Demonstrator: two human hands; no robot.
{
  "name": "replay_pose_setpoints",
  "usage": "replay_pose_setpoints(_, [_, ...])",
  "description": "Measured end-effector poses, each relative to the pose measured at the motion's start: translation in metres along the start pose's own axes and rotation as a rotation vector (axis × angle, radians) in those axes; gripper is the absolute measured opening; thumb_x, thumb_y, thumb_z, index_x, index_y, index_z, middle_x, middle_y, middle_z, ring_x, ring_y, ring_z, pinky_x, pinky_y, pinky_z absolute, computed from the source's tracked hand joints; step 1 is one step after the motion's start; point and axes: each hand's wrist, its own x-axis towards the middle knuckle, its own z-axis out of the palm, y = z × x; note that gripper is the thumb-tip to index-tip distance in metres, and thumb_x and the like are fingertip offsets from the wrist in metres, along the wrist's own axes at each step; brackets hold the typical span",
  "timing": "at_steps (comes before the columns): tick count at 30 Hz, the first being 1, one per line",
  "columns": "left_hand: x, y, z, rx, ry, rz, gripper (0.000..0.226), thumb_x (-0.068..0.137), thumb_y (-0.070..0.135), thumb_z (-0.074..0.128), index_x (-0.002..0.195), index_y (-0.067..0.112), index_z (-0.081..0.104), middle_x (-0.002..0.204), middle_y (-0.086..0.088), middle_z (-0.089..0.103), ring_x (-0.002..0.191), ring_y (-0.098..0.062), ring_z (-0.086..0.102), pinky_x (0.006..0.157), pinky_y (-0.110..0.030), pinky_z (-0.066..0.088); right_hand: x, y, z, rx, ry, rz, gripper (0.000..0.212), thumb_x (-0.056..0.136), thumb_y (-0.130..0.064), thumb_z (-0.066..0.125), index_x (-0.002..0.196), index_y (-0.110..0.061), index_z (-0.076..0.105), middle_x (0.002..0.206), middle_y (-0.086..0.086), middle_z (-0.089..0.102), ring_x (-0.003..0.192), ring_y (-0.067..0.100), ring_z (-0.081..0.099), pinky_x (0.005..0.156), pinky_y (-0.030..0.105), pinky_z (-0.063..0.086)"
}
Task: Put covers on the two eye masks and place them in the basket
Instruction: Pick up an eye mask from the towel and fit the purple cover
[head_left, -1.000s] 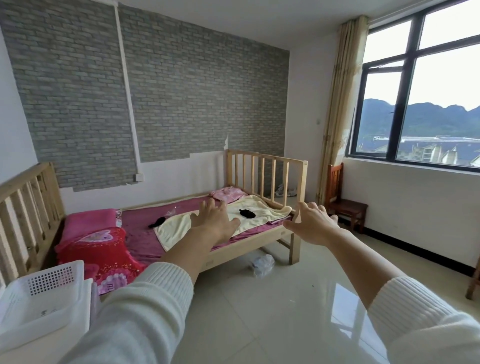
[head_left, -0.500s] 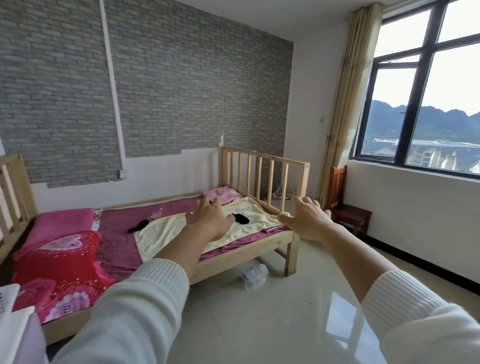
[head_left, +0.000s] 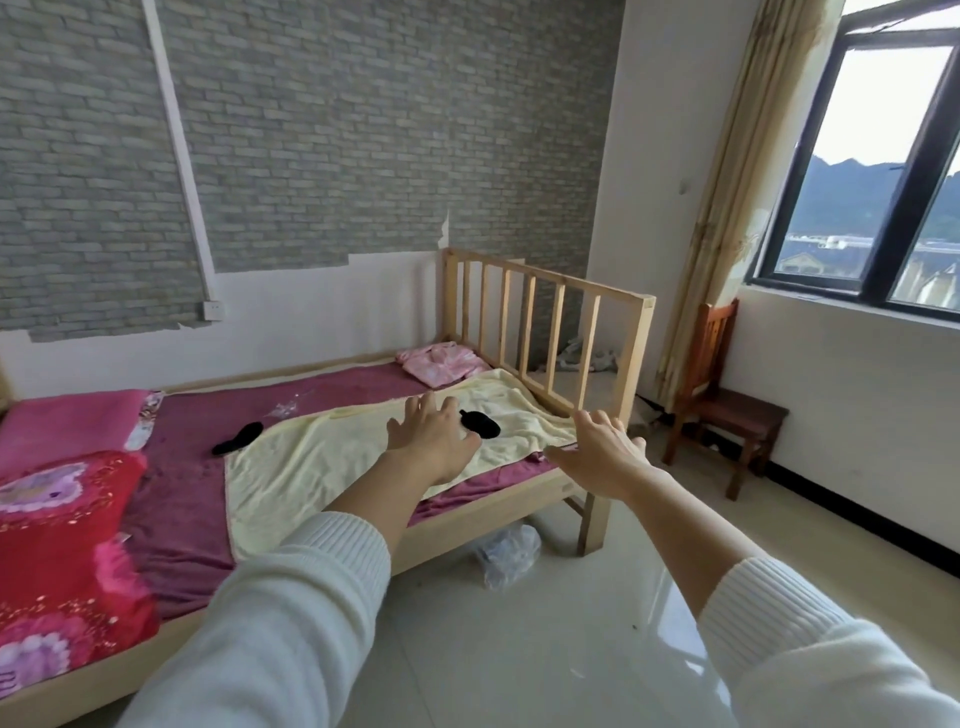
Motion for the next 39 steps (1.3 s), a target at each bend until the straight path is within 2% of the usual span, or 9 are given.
replay_pose_setpoints(4, [0.109,-0.019,0.026,0.031,0.02,0.024,0.063,0.089,0.047,0.042,0.144,0.02,0.032,0.16,-0.01,0.017,0.145,-0.031,0.015,0.113,-0.054,0.022,0.106,0.008,0.031,0.006,-0.005,0.001,0.073,0.083,-0.058,0.051,0.142,-0.018,0.033,0.146,0.008,0.04,0.135,0.031,0.033,0.105,0.057,0.03])
replay_pose_setpoints(9, [0.25,-0.042,0.042,0.065,0.004,0.024,0.06,0.089,0.048,0.041,0.141,0.017,0.034,0.155,-0.009,0.025,0.14,-0.031,0.022,0.106,-0.053,0.03,0.242,0.006,0.049,0.022,-0.007,0.027,0.073,0.084,-0.057,0.05,0.144,-0.02,0.031,0.147,0.008,0.039,0.134,0.032,0.035,0.105,0.058,0.032])
replay_pose_setpoints(14, [0.369,-0.045,0.068,0.031,-0.005,0.029,0.057,0.09,0.046,0.042,0.139,0.017,0.037,0.153,-0.01,0.028,0.139,-0.031,0.024,0.106,-0.054,0.031,0.356,0.018,0.071,-0.003,0.003,0.023,0.07,0.085,-0.055,0.05,0.143,-0.02,0.031,0.143,0.009,0.042,0.131,0.032,0.035,0.105,0.058,0.03])
replay_pose_setpoints(21, [0.509,-0.046,0.143,-0.008,0.03,0.022,0.053,0.09,0.041,0.043,0.136,0.014,0.04,0.151,-0.009,0.031,0.137,-0.03,0.028,0.105,-0.05,0.034,0.495,0.047,0.135,-0.022,0.006,0.045,0.068,0.086,-0.054,0.048,0.141,-0.016,0.035,0.141,0.009,0.042,0.13,0.031,0.036,0.103,0.054,0.031])
replay_pose_setpoints(25, [0.61,-0.045,0.205,-0.076,0.033,-0.002,0.048,0.09,0.036,0.044,0.133,0.015,0.044,0.148,-0.007,0.036,0.133,-0.027,0.033,0.103,-0.046,0.038,0.599,0.078,0.184,-0.023,-0.046,0.061,0.067,0.086,-0.054,0.048,0.139,-0.016,0.036,0.14,0.008,0.042,0.131,0.03,0.035,0.105,0.054,0.031])
replay_pose_setpoints(31, [0.729,-0.055,0.294,-0.153,-0.113,-0.096,0.047,0.092,0.038,0.044,0.132,0.014,0.044,0.143,-0.005,0.041,0.129,-0.027,0.037,0.096,-0.043,0.041,0.726,0.116,0.261,-0.033,-0.223,0.067,0.065,0.086,-0.053,0.05,0.138,-0.015,0.038,0.142,0.008,0.041,0.132,0.029,0.035,0.105,0.053,0.03])
replay_pose_setpoints(39, [0.817,-0.103,0.408,-0.229,-0.396,-0.273,0.048,0.092,0.033,0.046,0.134,0.01,0.043,0.144,-0.011,0.041,0.131,-0.031,0.037,0.099,-0.047,0.043,0.829,0.138,0.382,-0.033,-0.484,0.135,0.066,0.085,-0.053,0.048,0.139,-0.018,0.036,0.143,0.007,0.042,0.13,0.027,0.038,0.101,0.05,0.033])
